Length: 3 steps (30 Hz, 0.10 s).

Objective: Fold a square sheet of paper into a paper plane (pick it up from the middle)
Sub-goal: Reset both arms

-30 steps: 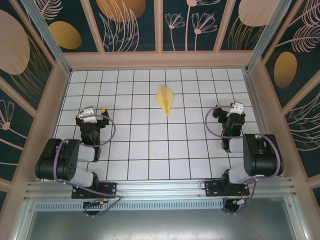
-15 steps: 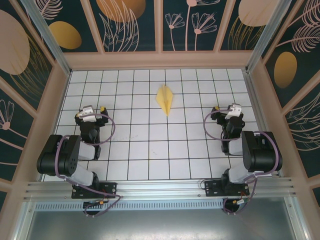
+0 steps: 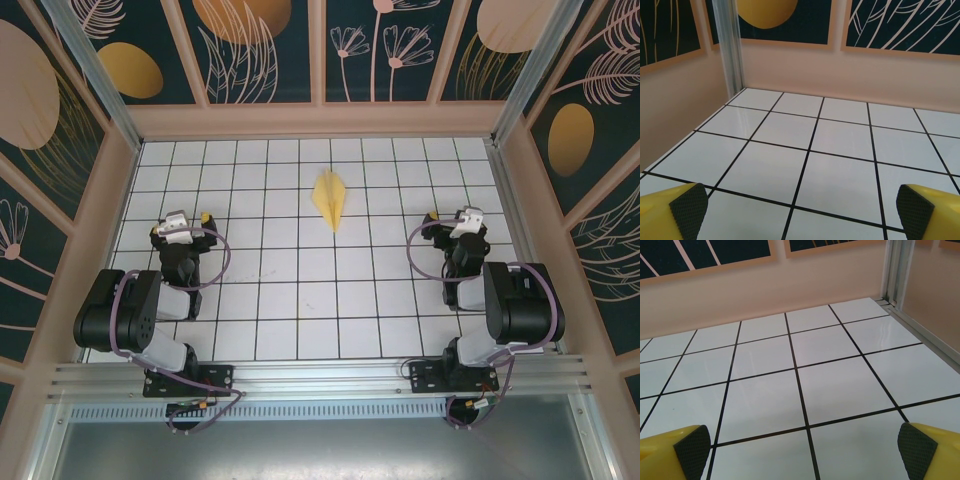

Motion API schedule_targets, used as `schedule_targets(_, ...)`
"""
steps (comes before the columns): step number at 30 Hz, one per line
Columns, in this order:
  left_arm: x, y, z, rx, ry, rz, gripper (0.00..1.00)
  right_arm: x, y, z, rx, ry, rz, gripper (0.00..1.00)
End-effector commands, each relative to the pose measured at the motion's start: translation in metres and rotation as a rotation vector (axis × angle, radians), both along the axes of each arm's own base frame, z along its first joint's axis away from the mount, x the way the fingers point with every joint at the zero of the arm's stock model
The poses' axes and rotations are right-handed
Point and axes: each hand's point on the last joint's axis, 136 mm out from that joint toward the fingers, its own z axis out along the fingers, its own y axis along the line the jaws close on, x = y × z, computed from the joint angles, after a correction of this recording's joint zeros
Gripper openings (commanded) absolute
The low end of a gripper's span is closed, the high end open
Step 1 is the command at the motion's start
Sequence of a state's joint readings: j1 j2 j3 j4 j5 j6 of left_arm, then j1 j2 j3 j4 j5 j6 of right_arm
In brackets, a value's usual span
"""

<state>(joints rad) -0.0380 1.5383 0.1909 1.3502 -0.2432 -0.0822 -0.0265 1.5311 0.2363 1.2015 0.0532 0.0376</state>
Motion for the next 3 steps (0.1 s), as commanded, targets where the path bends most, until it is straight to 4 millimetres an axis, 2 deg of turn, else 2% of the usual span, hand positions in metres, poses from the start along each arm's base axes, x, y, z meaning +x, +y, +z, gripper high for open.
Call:
schedule_targets(1,0.0051,0.0016,0.0102,-0.004,-0.036,0.002,0.98,0.0002,0.0018,0.0062,-0.004,-0.034,0.017,0.99)
schedule_targets(3,0.0048,0.0016,0.0098,-0.005,-0.036,0.002,0.99,-0.0004,0.0032,0.0073,-0.007,-0.041,0.027,0.99)
